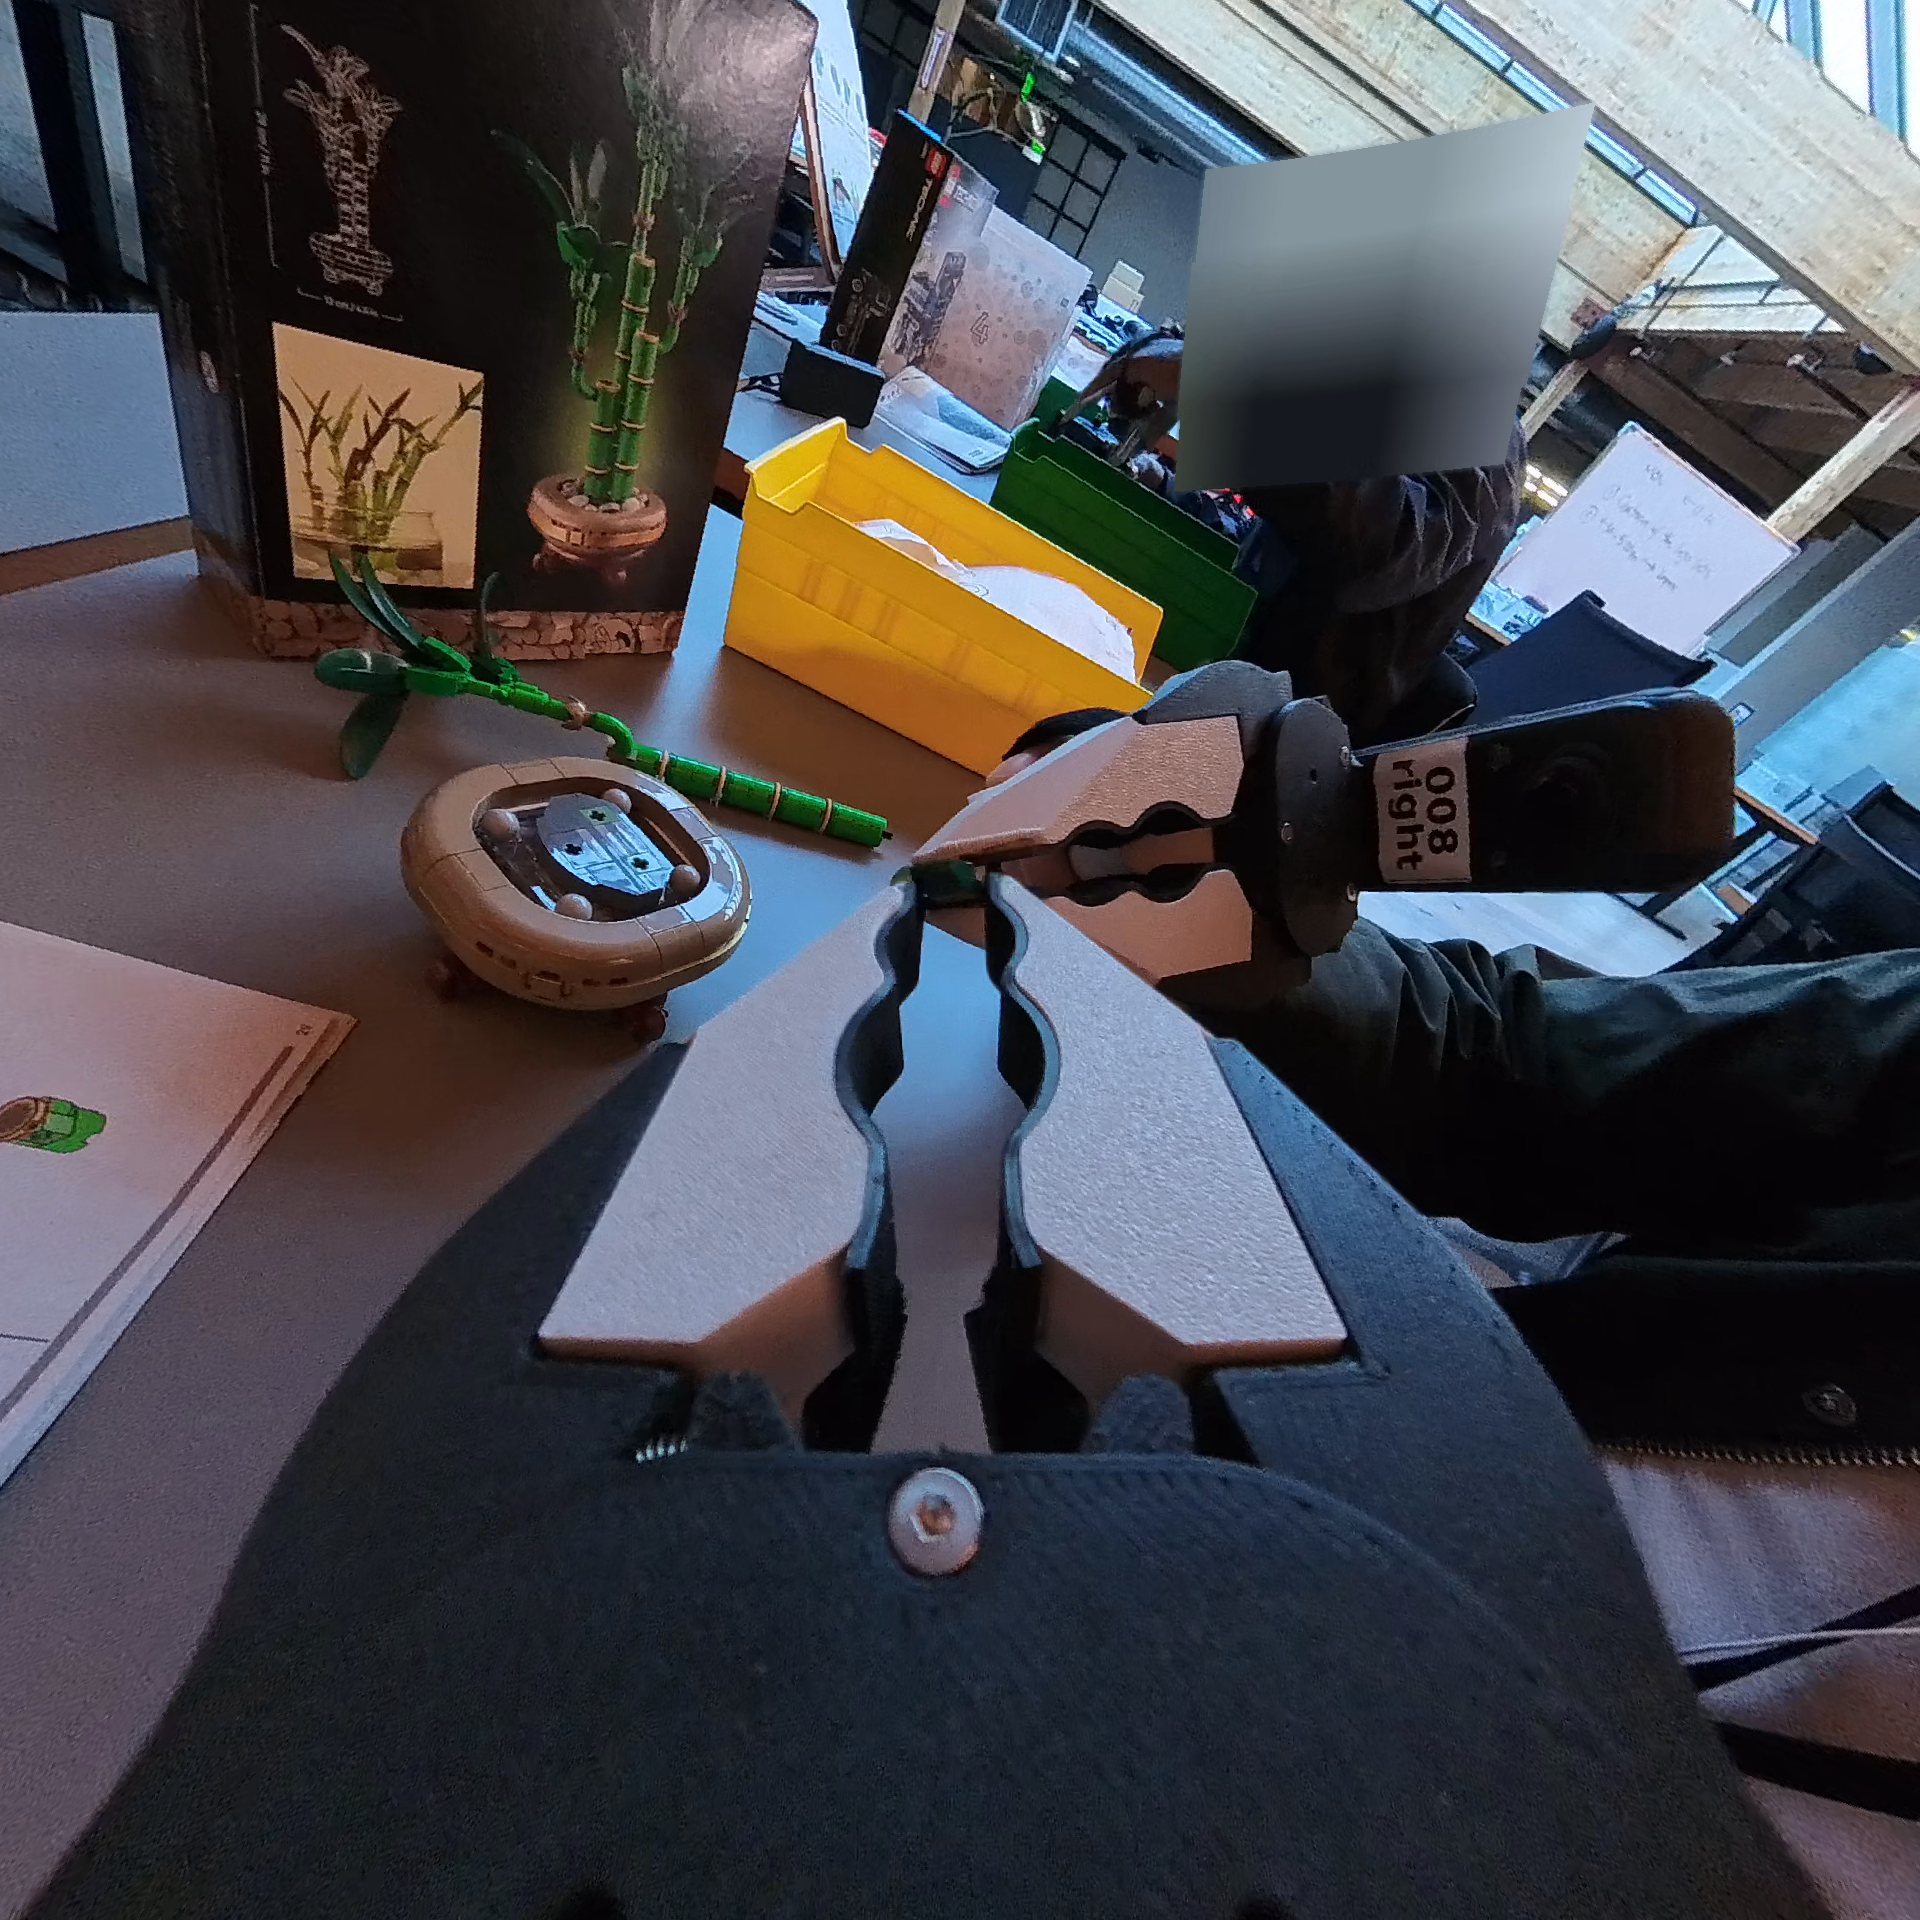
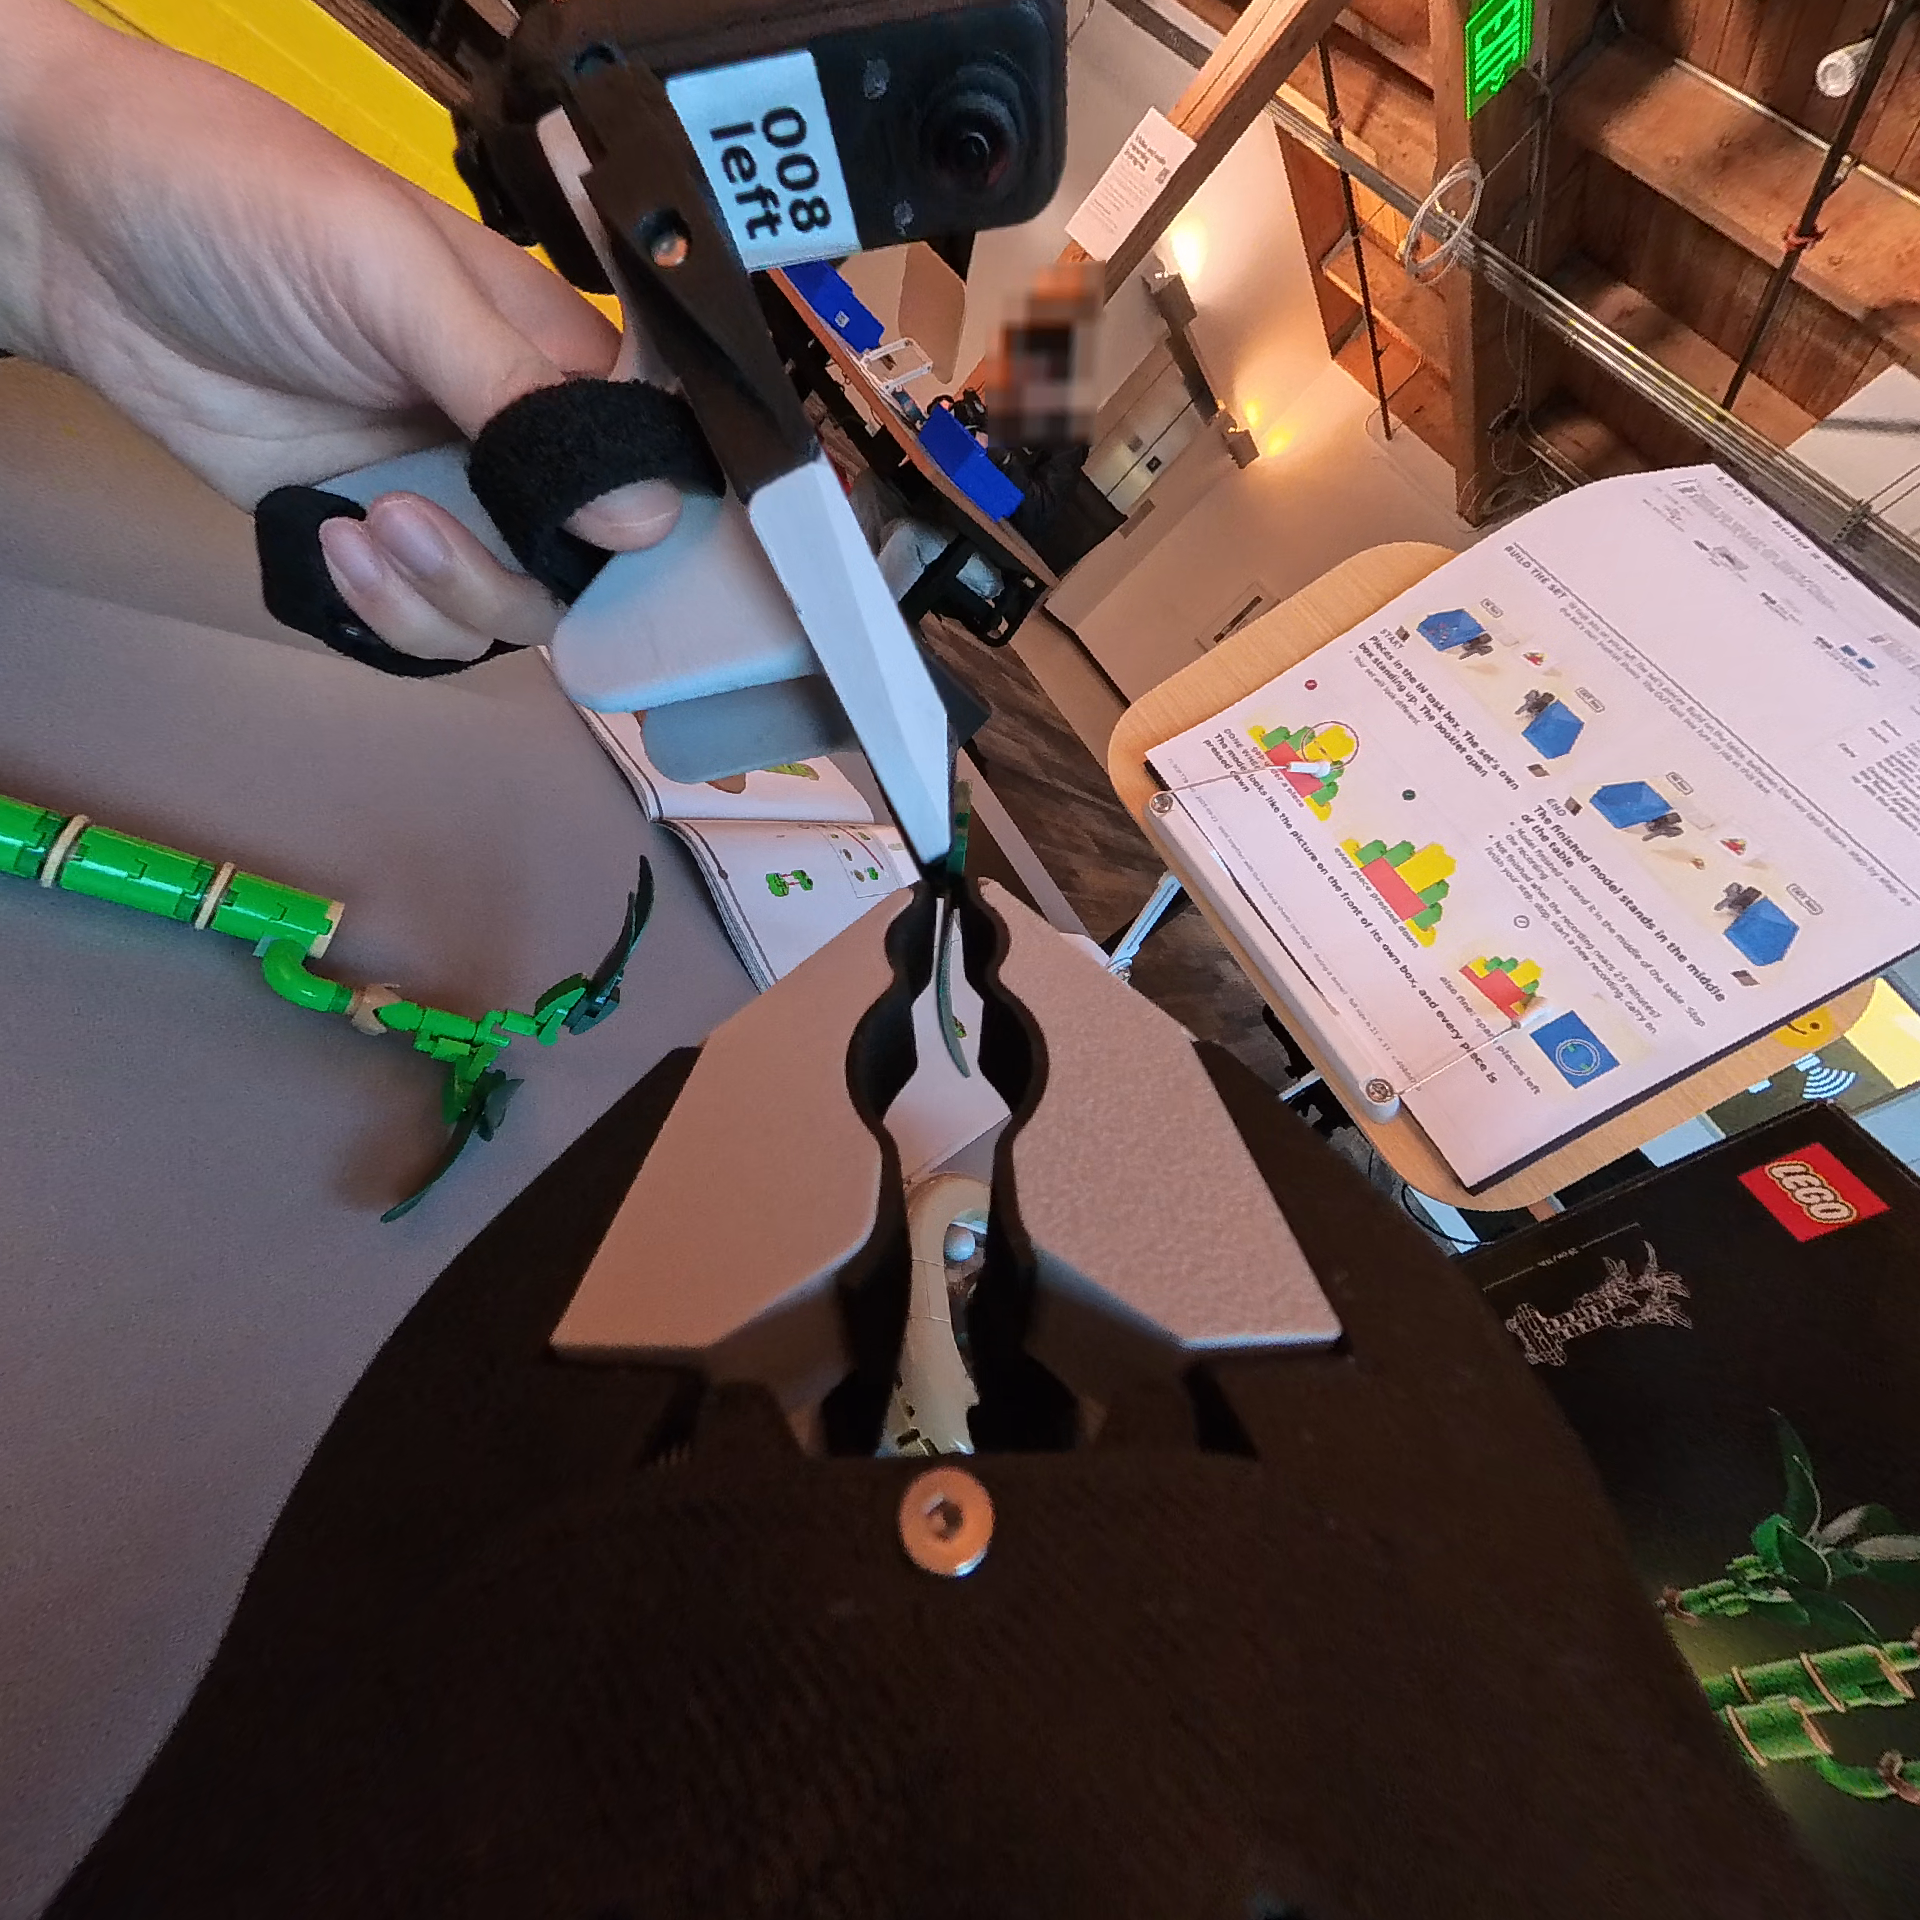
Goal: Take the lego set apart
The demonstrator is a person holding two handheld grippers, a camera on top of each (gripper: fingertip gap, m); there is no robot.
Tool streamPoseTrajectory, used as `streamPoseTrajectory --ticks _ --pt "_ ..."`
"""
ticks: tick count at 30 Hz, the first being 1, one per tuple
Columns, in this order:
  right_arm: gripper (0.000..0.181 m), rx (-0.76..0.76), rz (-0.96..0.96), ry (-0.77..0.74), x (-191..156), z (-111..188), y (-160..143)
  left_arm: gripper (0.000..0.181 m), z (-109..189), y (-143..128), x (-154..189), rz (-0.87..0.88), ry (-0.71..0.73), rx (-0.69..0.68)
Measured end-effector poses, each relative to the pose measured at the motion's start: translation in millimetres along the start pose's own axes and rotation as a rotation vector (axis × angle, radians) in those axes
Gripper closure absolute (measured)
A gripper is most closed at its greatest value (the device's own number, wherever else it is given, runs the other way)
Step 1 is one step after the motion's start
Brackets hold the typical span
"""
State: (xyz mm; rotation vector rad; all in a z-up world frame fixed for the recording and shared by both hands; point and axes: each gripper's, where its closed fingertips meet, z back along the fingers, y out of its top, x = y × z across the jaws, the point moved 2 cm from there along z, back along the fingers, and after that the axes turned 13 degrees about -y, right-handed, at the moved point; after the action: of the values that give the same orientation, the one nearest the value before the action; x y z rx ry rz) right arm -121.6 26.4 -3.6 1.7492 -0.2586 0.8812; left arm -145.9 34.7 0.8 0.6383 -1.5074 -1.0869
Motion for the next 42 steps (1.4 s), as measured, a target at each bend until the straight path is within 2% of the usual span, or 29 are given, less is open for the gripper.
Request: streamPoseTrajectory --ticks 14,16,24,30,33,37,42 --pt "0.176 0.032 0.005 -0.009 1.5 2.5 4.3 0.175 0.3 0.9 4.4 0.020 -0.038 -0.001" --pt "0.171 0.033 0.013 -0.028 3.2 1.8 4.0 0.175 0.6 0.3 3.5 0.025 -0.035 -0.003" --pt "0.178 0.024 0.077 0.008 -5.6 2.7 0.0 0.175 1.5 -5.5 0.4 0.060 -0.034 -0.043" --pt "0.178 -0.043 -0.033 0.052 -3.8 3.1 -1.0 0.175 1.0 -5.2 1.6 0.029 -0.010 -0.063" --pt "0.177 -0.055 -0.026 0.043 -2.5 3.8 0.0 0.175 0.5 -4.1 3.1 0.009 0.007 -0.069" --pt "0.178 -0.056 -0.124 0.064 1.1 5.1 2.0 0.175 -0.5 -1.6 5.9 0.002 0.005 -0.062" --pt "0.177 -0.053 -0.112 0.048 3.2 5.6 3.6 0.175 -0.8 -0.2 7.4 -0.013 0.021 -0.068"
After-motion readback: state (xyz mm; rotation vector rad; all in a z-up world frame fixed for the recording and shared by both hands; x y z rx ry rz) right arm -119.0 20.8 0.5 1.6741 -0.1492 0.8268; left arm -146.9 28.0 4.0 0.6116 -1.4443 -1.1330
